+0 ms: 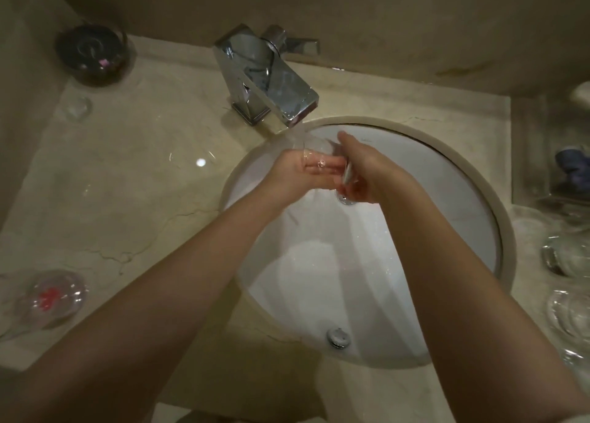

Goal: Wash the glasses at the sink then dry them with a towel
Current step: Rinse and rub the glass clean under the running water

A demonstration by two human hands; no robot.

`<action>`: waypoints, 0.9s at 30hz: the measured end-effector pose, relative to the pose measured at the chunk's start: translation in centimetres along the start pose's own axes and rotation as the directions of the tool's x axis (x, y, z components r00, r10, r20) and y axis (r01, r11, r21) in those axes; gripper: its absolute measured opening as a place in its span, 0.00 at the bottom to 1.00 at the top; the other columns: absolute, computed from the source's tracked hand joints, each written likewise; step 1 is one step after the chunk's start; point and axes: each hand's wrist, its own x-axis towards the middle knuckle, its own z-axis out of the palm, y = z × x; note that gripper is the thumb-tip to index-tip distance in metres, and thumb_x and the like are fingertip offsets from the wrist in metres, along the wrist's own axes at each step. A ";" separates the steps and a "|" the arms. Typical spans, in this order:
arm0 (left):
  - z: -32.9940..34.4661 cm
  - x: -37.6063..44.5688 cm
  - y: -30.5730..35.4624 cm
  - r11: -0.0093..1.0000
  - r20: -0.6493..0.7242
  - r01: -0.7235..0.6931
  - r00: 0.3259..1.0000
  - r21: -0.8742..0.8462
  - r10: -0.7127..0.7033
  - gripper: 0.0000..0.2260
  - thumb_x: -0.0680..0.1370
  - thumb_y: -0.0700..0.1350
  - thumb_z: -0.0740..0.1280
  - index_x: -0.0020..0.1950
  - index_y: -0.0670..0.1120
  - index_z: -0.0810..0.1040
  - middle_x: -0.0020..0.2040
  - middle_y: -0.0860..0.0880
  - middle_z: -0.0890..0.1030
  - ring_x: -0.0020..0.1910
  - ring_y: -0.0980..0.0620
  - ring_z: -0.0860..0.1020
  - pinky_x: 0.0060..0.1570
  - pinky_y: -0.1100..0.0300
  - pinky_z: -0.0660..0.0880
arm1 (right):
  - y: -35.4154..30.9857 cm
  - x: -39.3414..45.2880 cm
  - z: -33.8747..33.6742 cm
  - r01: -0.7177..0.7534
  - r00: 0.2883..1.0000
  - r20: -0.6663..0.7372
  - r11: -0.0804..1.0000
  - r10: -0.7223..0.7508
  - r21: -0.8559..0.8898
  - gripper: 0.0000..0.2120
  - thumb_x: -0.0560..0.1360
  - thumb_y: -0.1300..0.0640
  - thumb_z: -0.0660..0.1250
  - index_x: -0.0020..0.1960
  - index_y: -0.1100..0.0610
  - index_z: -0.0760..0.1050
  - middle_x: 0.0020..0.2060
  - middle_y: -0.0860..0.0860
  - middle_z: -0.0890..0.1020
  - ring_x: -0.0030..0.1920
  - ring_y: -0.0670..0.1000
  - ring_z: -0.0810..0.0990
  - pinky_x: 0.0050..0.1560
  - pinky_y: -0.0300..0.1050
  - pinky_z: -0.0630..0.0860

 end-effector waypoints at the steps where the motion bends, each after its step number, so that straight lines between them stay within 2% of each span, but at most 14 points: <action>1: 0.1 0.2 0.2 0.999 -0.037 0.042 0.998 -0.024 -0.043 0.12 0.72 0.38 0.73 0.55 0.41 0.82 0.42 0.48 0.85 0.43 0.55 0.83 0.54 0.58 0.78 | 0.3 0.5 0.2 0.099 0.995 -0.032 0.995 -0.099 -0.028 0.15 0.79 0.44 0.56 0.47 0.55 0.73 0.35 0.54 0.78 0.27 0.50 0.74 0.29 0.38 0.69; 3: -0.1 0.7 1.0 0.978 -0.111 0.179 0.975 -0.103 -0.190 0.05 0.75 0.45 0.72 0.49 0.48 0.82 0.44 0.51 0.84 0.46 0.53 0.82 0.58 0.52 0.74 | 1.0 0.9 0.6 0.291 0.957 -0.020 0.956 -0.291 0.043 0.10 0.76 0.49 0.59 0.47 0.54 0.73 0.34 0.52 0.77 0.28 0.50 0.74 0.30 0.40 0.67; 4: -0.3 1.0 1.1 0.977 -0.114 0.178 0.975 -0.117 -0.192 0.03 0.76 0.44 0.71 0.48 0.50 0.81 0.43 0.52 0.83 0.46 0.53 0.81 0.57 0.53 0.75 | 1.2 0.9 0.5 0.293 0.955 0.012 0.950 -0.296 0.110 0.09 0.74 0.49 0.60 0.48 0.53 0.75 0.35 0.51 0.78 0.30 0.50 0.76 0.32 0.40 0.68; 7: -0.6 1.2 1.0 0.996 -0.030 0.004 1.000 0.092 -0.001 0.09 0.75 0.35 0.70 0.54 0.42 0.83 0.46 0.46 0.84 0.45 0.54 0.81 0.44 0.67 0.77 | 0.9 0.7 -0.1 0.018 0.995 0.090 0.963 -0.044 0.268 0.16 0.75 0.45 0.58 0.53 0.54 0.77 0.41 0.54 0.81 0.38 0.54 0.81 0.33 0.39 0.76; 9: -0.5 1.2 0.8 0.973 -0.020 -0.058 0.998 0.224 0.064 0.12 0.73 0.31 0.70 0.57 0.35 0.81 0.50 0.37 0.83 0.48 0.47 0.81 0.48 0.63 0.77 | 0.5 0.8 -0.2 -0.115 0.991 0.095 0.968 0.096 0.225 0.22 0.78 0.38 0.54 0.50 0.55 0.77 0.40 0.55 0.81 0.35 0.52 0.79 0.30 0.37 0.75; 11: -0.5 1.6 0.9 0.966 -0.069 -0.059 0.995 0.252 0.079 0.12 0.72 0.35 0.73 0.54 0.36 0.82 0.49 0.37 0.84 0.47 0.46 0.82 0.50 0.59 0.77 | 0.2 0.6 0.6 -0.123 0.992 0.060 0.976 0.114 0.180 0.23 0.79 0.37 0.54 0.47 0.55 0.76 0.38 0.55 0.81 0.30 0.49 0.75 0.26 0.34 0.71; 14: -1.3 2.0 1.7 0.998 -0.108 0.001 0.994 0.065 0.006 0.07 0.73 0.41 0.73 0.49 0.41 0.83 0.42 0.46 0.86 0.43 0.49 0.85 0.49 0.56 0.80 | 0.7 1.0 2.1 0.020 1.000 0.005 0.951 -0.022 0.309 0.16 0.80 0.44 0.57 0.45 0.54 0.74 0.34 0.52 0.77 0.25 0.48 0.70 0.23 0.34 0.68; 16: -2.0 2.3 1.7 0.996 -0.115 0.080 0.991 0.039 -0.075 0.08 0.71 0.48 0.73 0.49 0.47 0.82 0.44 0.48 0.85 0.45 0.50 0.84 0.51 0.53 0.79 | 1.3 1.4 3.1 0.204 0.979 -0.051 0.913 -0.199 0.353 0.11 0.80 0.48 0.56 0.48 0.52 0.73 0.35 0.51 0.76 0.25 0.48 0.70 0.26 0.37 0.65; 18: -2.2 2.0 2.0 0.994 -0.145 0.095 0.986 0.053 -0.086 0.07 0.69 0.50 0.73 0.45 0.51 0.81 0.46 0.48 0.84 0.47 0.49 0.82 0.51 0.52 0.75 | 1.7 1.6 3.6 0.337 0.939 -0.077 0.862 -0.334 0.378 0.08 0.78 0.52 0.57 0.49 0.48 0.74 0.37 0.49 0.77 0.30 0.47 0.73 0.29 0.38 0.66; 19: -2.2 1.8 2.0 0.997 -0.147 0.061 0.988 0.047 -0.054 0.06 0.67 0.48 0.73 0.43 0.51 0.82 0.46 0.46 0.84 0.47 0.47 0.83 0.50 0.52 0.75 | 1.7 1.6 3.6 0.333 0.940 -0.068 0.859 -0.334 0.388 0.08 0.78 0.51 0.57 0.48 0.48 0.75 0.37 0.49 0.78 0.32 0.47 0.74 0.30 0.38 0.68; 21: -2.3 1.6 1.8 0.995 -0.079 -0.044 0.996 0.093 0.052 0.04 0.67 0.42 0.73 0.40 0.46 0.84 0.41 0.43 0.84 0.42 0.48 0.82 0.50 0.53 0.77 | 1.6 1.3 3.1 0.195 0.977 0.000 0.894 -0.214 0.404 0.14 0.78 0.46 0.55 0.45 0.51 0.76 0.34 0.51 0.77 0.31 0.49 0.73 0.30 0.37 0.68; 23: -2.0 1.2 1.6 0.984 0.008 -0.081 0.997 0.159 0.080 0.06 0.72 0.39 0.72 0.45 0.35 0.82 0.39 0.41 0.82 0.39 0.51 0.82 0.49 0.57 0.79 | 1.4 1.2 2.5 0.019 0.993 0.094 0.903 -0.065 0.430 0.22 0.80 0.40 0.51 0.43 0.53 0.75 0.27 0.50 0.74 0.24 0.48 0.69 0.25 0.34 0.64; 24: -1.8 1.1 1.6 0.987 -0.007 -0.055 0.998 0.154 0.057 0.07 0.75 0.39 0.71 0.46 0.34 0.82 0.39 0.42 0.82 0.37 0.51 0.82 0.48 0.58 0.78 | 1.3 1.1 2.3 -0.021 0.992 0.118 0.899 -0.034 0.438 0.23 0.81 0.39 0.50 0.42 0.54 0.75 0.25 0.50 0.73 0.22 0.47 0.66 0.23 0.33 0.60; 27: -1.2 1.1 2.6 0.988 -0.150 0.090 0.986 0.127 -0.071 0.06 0.77 0.47 0.70 0.44 0.45 0.81 0.36 0.49 0.82 0.33 0.53 0.80 0.42 0.60 0.75 | 2.0 1.0 3.0 0.092 0.985 0.088 0.886 -0.147 0.454 0.17 0.80 0.48 0.53 0.39 0.55 0.71 0.25 0.50 0.72 0.22 0.47 0.66 0.24 0.35 0.58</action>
